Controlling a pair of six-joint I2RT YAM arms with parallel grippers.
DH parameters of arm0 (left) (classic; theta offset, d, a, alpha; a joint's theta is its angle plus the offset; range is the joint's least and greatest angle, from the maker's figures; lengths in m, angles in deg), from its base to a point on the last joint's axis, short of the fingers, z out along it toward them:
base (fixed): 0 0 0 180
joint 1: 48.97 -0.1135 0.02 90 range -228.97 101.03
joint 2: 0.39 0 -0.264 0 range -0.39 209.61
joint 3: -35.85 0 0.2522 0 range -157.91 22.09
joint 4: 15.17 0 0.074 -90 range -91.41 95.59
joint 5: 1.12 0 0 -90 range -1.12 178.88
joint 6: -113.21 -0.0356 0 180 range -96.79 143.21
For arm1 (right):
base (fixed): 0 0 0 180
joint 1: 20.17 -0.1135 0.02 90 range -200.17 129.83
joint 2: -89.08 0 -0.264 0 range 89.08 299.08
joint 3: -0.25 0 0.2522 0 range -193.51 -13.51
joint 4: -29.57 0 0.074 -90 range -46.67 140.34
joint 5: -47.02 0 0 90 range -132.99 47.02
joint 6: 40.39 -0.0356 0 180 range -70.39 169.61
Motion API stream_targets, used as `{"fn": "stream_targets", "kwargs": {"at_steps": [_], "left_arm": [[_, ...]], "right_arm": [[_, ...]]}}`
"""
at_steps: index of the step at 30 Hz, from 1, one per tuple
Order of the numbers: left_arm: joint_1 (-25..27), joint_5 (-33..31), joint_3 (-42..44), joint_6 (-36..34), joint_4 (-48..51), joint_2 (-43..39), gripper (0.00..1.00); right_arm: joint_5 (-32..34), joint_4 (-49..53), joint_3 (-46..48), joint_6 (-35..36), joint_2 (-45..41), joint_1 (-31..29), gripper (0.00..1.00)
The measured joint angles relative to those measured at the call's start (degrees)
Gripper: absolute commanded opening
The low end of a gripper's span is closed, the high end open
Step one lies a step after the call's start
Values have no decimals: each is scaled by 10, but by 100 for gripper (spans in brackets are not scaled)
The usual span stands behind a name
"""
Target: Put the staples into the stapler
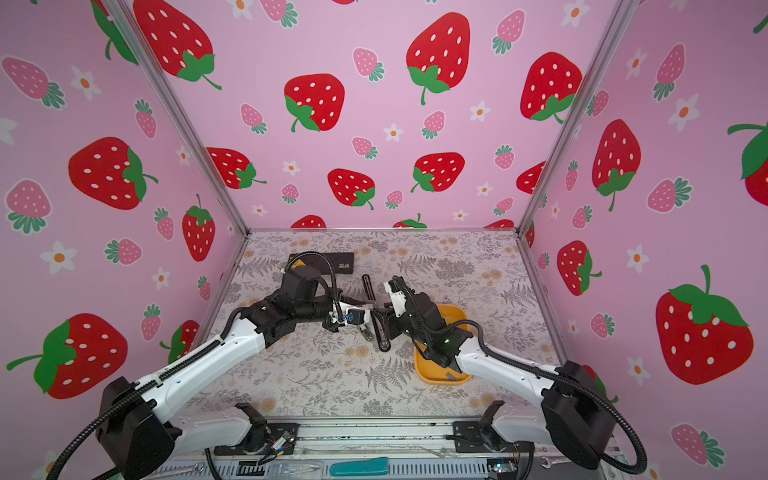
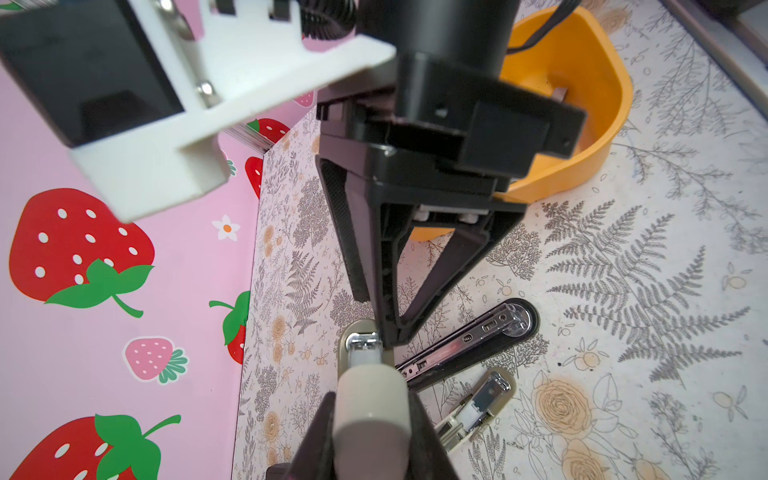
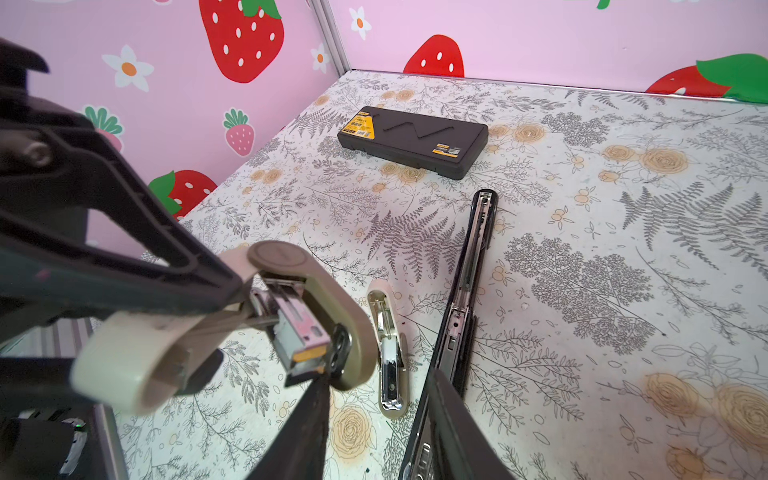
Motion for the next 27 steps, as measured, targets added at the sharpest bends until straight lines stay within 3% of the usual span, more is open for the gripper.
{"fn": "stream_targets", "kwargs": {"at_steps": [17, 27], "left_arm": [[6, 100, 0, 25, 33, -7, 0], [2, 101, 0, 28, 34, -7, 0]], "right_arm": [[30, 4, -19, -2, 18, 5, 41], [53, 1, -4, -3, -14, 5, 38]]}}
